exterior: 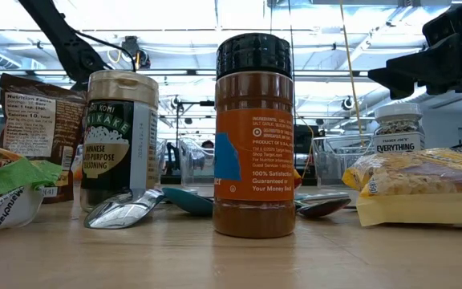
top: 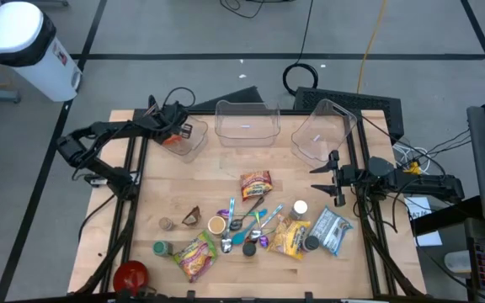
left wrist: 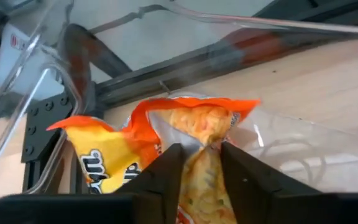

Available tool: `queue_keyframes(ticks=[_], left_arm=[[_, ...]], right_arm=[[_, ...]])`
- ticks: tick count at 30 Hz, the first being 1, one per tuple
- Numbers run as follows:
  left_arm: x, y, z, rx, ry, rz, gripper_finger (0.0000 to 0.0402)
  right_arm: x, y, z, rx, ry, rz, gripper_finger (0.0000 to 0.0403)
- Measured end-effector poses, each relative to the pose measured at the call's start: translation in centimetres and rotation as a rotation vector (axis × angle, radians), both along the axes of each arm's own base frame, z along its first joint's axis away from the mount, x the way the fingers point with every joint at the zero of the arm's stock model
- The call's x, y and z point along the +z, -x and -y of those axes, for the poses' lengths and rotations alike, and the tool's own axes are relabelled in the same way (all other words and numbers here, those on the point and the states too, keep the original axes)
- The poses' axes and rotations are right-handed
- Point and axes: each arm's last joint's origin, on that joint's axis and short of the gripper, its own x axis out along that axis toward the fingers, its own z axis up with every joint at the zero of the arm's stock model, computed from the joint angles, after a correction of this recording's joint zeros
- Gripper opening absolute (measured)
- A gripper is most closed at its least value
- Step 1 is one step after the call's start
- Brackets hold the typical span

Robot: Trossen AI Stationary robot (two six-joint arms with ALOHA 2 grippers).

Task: Pick & Place Food Item
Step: Put the orange noodle pack into the left transparent bin

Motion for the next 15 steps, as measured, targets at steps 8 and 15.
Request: queue_keyframes(ticks=[8, 15], left_arm=[[-0.07, -0.31, 0.19, -0.191, 0.057, -0.077, 0.0008], [-0.05, -0.51, 0.82, -0.433, 0.117, -0.318, 0.0004]], right_arm=[[0.0, 0.0, 0.0, 0.0, 0.0, 0.0, 0.021], [0.0, 0.0, 0.0, 0.0, 0.0, 0.0, 0.021]])
